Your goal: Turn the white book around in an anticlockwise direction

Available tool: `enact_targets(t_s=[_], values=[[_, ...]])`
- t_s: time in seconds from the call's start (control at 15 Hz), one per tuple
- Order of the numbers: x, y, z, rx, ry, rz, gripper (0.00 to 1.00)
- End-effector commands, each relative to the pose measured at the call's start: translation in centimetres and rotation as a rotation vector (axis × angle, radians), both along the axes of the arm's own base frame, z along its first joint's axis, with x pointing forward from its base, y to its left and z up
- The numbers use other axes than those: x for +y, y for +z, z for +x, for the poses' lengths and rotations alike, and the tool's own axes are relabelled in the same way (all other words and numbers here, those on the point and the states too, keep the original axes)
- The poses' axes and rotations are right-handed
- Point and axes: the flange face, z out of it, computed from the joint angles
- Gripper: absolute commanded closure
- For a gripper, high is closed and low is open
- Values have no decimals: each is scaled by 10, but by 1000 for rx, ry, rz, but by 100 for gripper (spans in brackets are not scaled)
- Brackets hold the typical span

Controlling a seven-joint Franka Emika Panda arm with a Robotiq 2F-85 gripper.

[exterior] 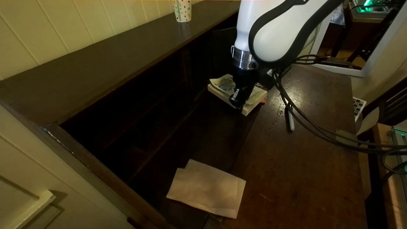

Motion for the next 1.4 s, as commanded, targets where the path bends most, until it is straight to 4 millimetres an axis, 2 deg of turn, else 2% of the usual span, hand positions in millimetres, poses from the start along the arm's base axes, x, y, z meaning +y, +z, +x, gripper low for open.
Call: enact_targets(t_s=[0.0,0.8,1.07,1.33], values=[[-1,-2,4,14,-5,-83,100],[-20,1,0,65,9,-245,100],[-15,20,-5,66,20,-203,100],[-10,53,-9,41,12,-181,100]])
